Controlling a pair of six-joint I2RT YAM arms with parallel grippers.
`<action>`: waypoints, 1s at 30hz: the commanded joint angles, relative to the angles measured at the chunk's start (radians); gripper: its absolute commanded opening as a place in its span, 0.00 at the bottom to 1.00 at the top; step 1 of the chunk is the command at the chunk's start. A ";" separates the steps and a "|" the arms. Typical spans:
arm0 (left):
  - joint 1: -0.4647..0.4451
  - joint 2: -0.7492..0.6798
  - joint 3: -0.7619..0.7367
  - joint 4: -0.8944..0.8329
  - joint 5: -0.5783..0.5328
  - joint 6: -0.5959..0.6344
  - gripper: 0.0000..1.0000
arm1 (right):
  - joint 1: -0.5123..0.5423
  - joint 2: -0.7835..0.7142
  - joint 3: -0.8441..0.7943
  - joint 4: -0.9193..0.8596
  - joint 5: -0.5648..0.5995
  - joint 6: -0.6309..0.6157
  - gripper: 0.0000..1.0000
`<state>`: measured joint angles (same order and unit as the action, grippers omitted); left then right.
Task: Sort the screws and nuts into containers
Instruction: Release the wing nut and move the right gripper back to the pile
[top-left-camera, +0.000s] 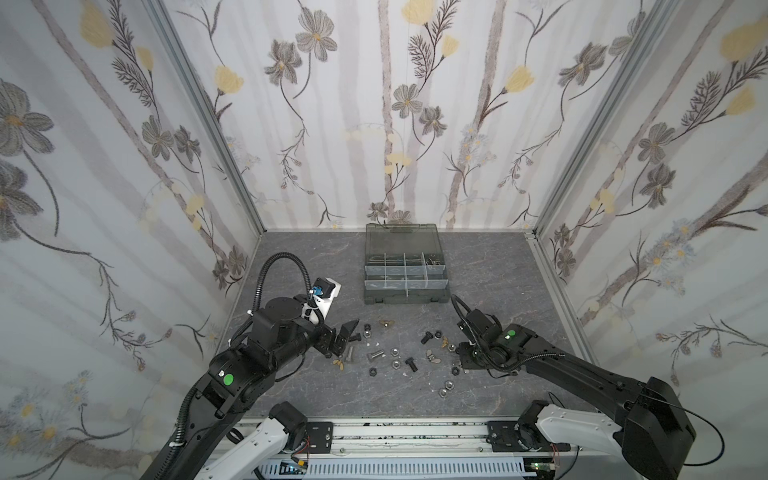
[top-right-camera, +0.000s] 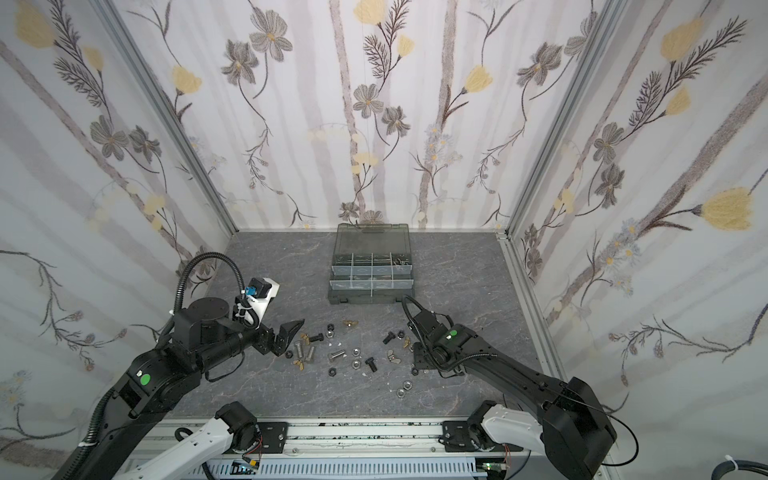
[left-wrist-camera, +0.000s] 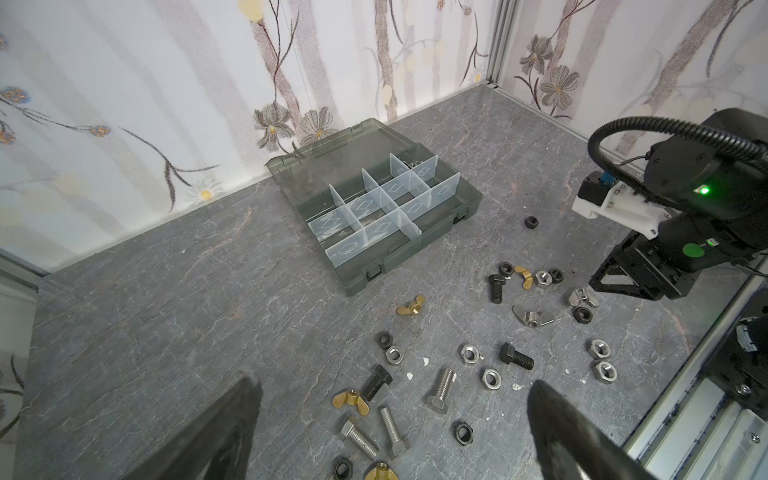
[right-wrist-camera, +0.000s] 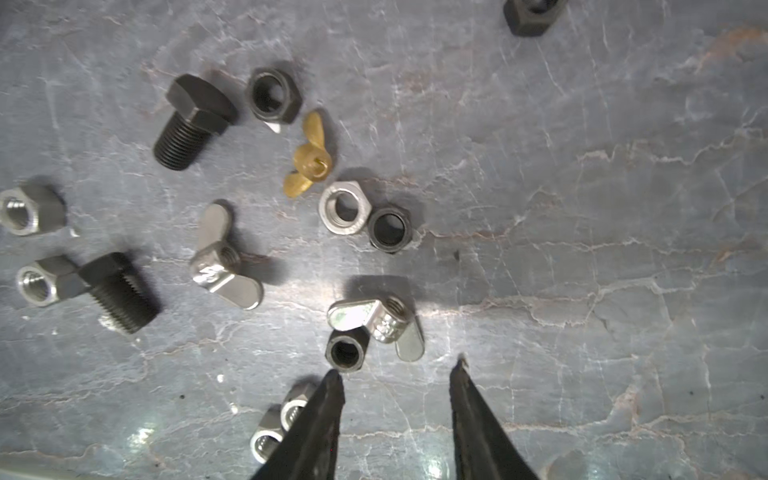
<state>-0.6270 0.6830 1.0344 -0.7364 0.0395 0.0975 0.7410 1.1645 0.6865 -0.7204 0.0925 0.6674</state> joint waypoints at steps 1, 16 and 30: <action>0.000 -0.002 0.011 0.011 0.009 -0.010 1.00 | 0.023 0.001 -0.032 0.007 0.016 0.059 0.42; 0.001 -0.001 0.009 0.010 0.014 -0.022 1.00 | 0.032 0.096 -0.061 0.090 0.052 0.071 0.39; 0.000 0.009 0.008 -0.002 0.011 -0.028 1.00 | 0.028 0.227 -0.028 0.130 0.061 0.024 0.39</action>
<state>-0.6277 0.6910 1.0416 -0.7372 0.0502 0.0750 0.7719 1.3872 0.6586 -0.5941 0.1398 0.6979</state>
